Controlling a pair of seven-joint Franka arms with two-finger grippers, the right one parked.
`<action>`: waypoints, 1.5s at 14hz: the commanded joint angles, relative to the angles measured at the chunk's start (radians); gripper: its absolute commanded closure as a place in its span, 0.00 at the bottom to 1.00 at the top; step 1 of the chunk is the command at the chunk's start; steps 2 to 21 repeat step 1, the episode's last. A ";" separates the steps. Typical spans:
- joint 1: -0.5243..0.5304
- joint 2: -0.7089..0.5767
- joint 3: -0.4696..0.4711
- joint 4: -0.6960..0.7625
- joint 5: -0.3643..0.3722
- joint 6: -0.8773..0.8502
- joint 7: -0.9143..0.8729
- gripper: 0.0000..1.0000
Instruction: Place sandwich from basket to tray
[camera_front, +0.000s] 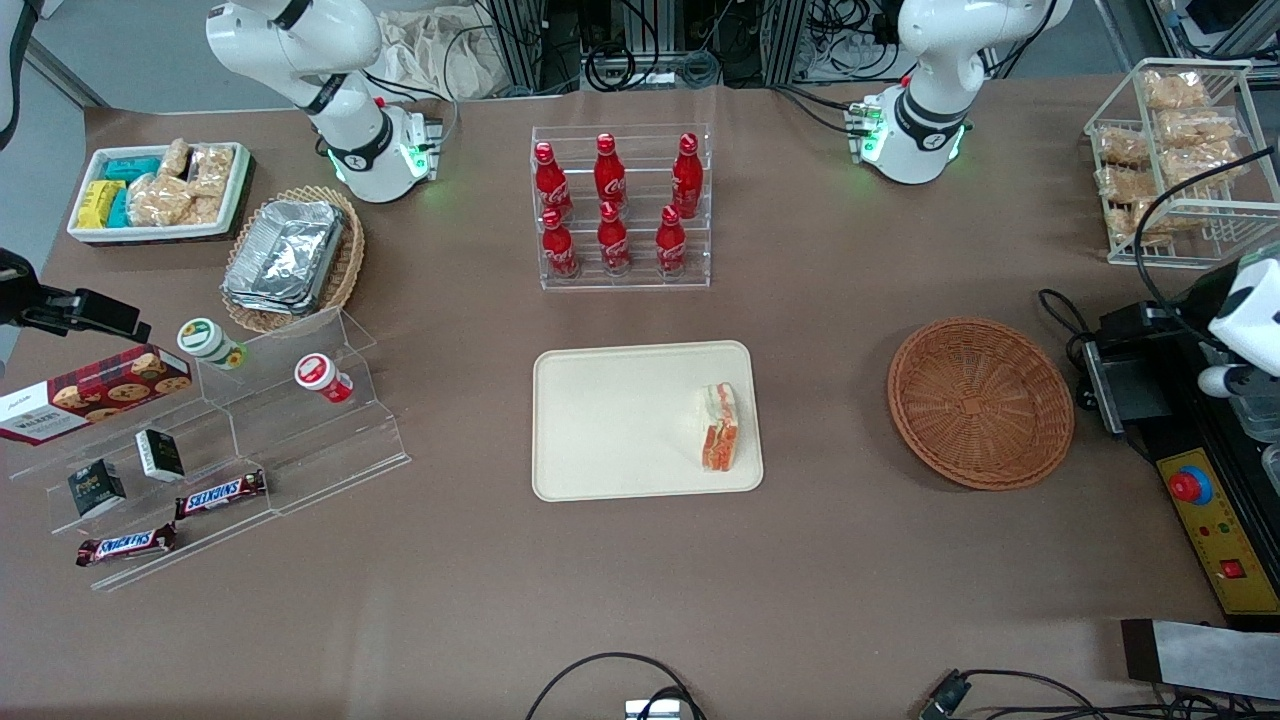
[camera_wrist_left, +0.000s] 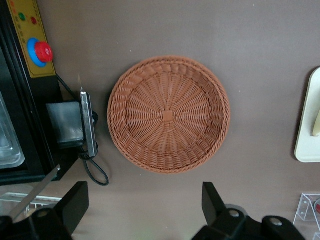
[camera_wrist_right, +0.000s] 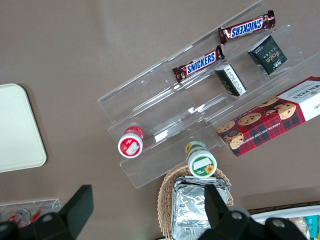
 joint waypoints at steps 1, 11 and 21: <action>0.000 0.069 -0.013 0.091 0.006 -0.014 0.010 0.00; 0.000 0.069 -0.013 0.091 0.006 -0.014 0.010 0.00; 0.000 0.069 -0.013 0.091 0.006 -0.014 0.010 0.00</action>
